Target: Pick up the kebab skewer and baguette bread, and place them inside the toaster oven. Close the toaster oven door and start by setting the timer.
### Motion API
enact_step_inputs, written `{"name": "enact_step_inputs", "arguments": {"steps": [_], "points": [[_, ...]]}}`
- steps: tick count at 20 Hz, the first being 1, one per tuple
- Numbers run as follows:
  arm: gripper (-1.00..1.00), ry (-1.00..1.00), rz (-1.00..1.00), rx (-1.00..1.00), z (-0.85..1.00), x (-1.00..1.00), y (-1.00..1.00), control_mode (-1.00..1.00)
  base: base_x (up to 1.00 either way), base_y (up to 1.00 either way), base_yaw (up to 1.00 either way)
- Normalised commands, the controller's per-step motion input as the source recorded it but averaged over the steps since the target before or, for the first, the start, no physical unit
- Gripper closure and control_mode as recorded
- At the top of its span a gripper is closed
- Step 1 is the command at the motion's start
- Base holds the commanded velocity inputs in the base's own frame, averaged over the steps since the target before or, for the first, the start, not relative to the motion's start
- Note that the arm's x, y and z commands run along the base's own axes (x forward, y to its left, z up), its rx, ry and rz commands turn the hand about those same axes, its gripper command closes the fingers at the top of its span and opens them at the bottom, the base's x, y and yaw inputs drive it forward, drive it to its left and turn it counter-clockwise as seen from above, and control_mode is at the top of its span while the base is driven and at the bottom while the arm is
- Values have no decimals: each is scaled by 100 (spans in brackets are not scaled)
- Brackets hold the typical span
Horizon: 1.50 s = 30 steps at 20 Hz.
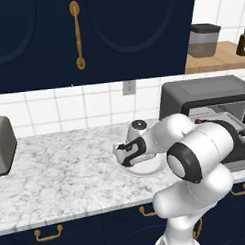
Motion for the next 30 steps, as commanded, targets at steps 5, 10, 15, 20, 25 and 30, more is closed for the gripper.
{"name": "enact_step_inputs", "arguments": {"steps": [5,10,15,20,25,30], "points": [[-100,0,0,0,-12,3,12,-100,0,0,0],[-100,3,0,0,-29,0,0,-100,0,0,0],[100,3,0,0,-17,0,0,-100,0,0,0],[100,0,6,1,22,-9,-32,-100,0,0,0],[100,0,8,0,98,-48,-92,-100,0,0,0],[100,0,24,-6,70,-78,-100,-100,0,0,0]]}}
